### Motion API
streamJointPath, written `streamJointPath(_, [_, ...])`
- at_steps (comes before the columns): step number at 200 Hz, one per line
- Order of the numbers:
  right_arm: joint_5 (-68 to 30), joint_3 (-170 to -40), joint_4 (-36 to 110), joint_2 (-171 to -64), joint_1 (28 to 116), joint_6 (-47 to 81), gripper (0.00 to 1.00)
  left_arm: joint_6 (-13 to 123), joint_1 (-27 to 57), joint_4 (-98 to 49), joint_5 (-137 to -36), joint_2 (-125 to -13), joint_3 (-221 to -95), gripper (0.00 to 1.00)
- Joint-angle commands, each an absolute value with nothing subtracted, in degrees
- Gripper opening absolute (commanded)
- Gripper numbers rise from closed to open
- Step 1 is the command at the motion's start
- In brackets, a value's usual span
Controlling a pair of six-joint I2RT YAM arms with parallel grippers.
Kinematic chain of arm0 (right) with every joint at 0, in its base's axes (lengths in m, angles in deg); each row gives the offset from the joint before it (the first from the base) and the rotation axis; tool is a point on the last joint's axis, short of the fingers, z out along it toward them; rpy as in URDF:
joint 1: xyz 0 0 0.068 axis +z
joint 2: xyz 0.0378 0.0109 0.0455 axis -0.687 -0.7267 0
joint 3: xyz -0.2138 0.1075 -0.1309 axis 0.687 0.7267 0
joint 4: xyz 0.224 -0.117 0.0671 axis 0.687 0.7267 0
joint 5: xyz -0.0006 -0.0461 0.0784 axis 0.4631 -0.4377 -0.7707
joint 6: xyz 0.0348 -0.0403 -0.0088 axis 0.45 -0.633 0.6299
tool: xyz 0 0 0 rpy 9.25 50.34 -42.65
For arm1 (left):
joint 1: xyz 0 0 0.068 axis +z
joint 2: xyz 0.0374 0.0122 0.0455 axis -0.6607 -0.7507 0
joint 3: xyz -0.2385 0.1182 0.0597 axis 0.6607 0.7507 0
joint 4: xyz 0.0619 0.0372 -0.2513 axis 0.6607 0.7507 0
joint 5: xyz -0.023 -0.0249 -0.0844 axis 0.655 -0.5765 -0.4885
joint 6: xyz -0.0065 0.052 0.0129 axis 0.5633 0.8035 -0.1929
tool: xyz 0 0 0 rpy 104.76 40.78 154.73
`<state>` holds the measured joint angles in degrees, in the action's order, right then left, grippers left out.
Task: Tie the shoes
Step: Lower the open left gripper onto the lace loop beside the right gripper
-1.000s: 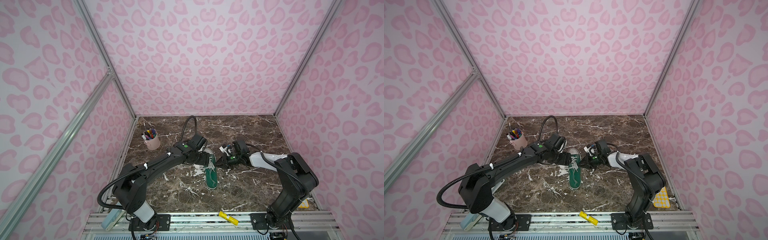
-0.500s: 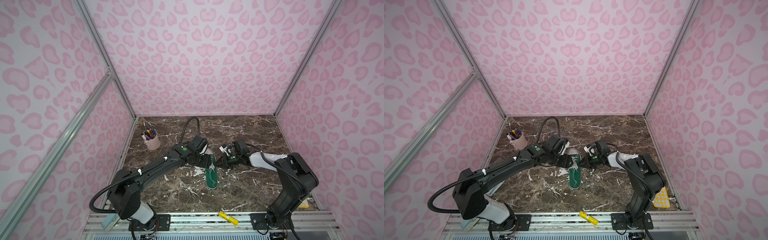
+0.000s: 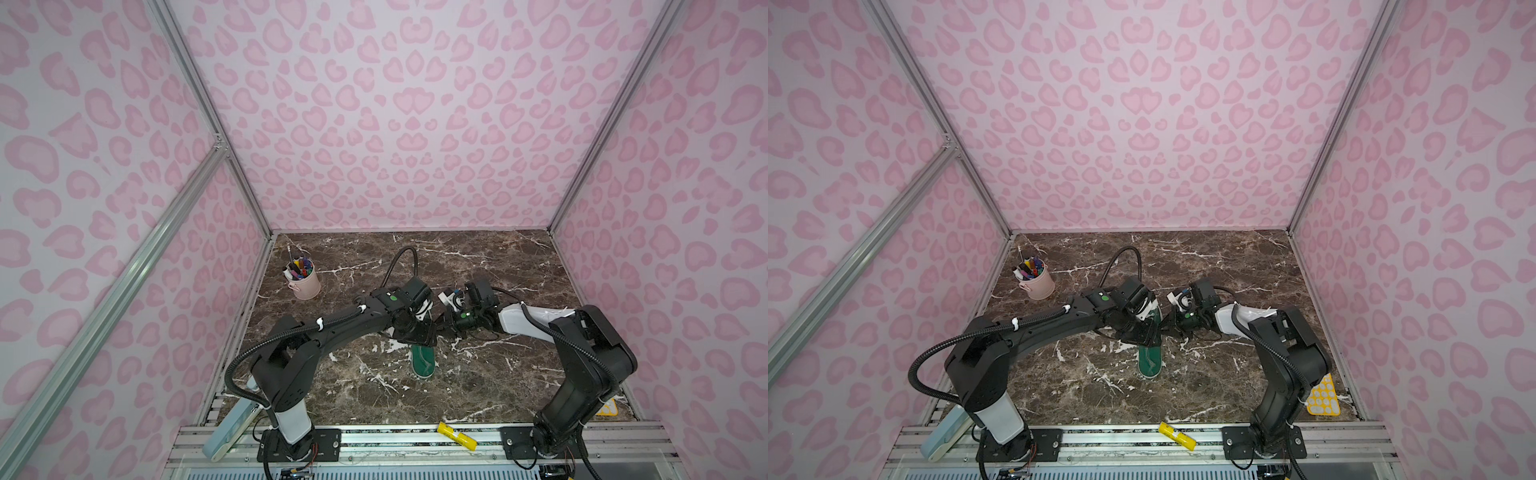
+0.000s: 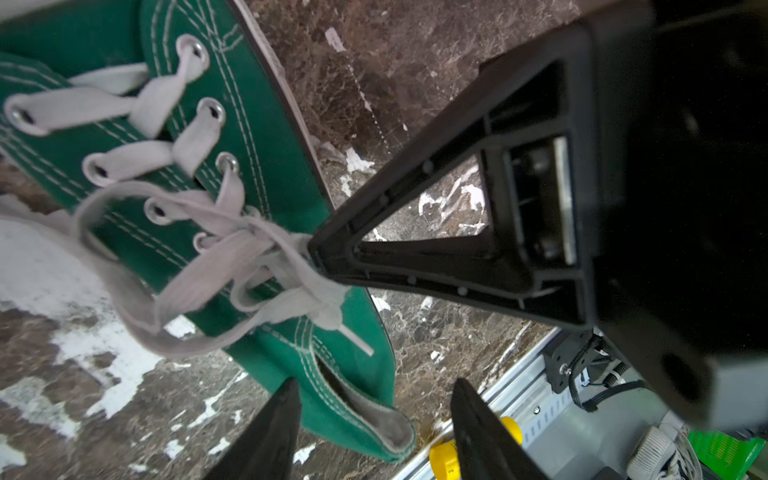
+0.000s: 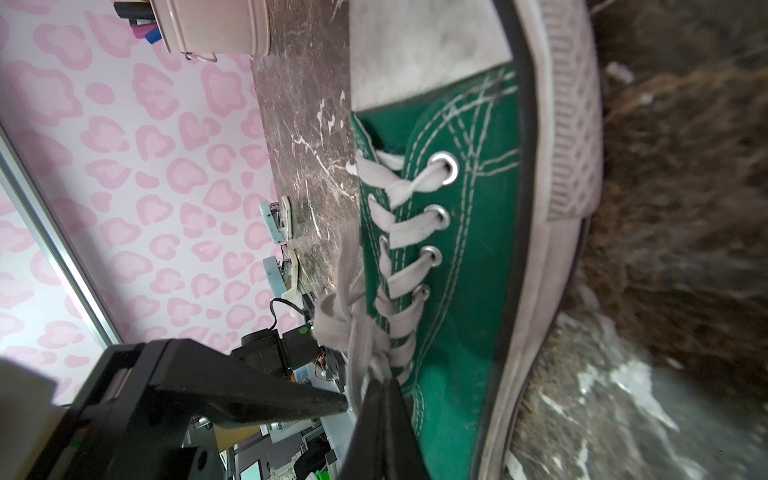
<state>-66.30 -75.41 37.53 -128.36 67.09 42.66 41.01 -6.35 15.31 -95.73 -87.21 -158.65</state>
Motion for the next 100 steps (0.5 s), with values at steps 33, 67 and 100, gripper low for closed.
streamJointPath(33, [-67.1,-75.1,36.8,-128.6,67.1,42.9,0.00,37.6,-6.3,11.3,-95.4,-88.3,-157.8,0.53])
streamJointPath(67, [-67.1,-74.9,36.5,-128.4,67.1,43.0,0.00,37.0,-6.3,11.9,-94.4,-89.5,-158.6,0.48])
streamJointPath(100, [-67.2,-74.7,35.9,-128.5,67.1,43.4,0.00,36.1,-6.3,11.8,-93.2,-89.6,-158.0,0.46])
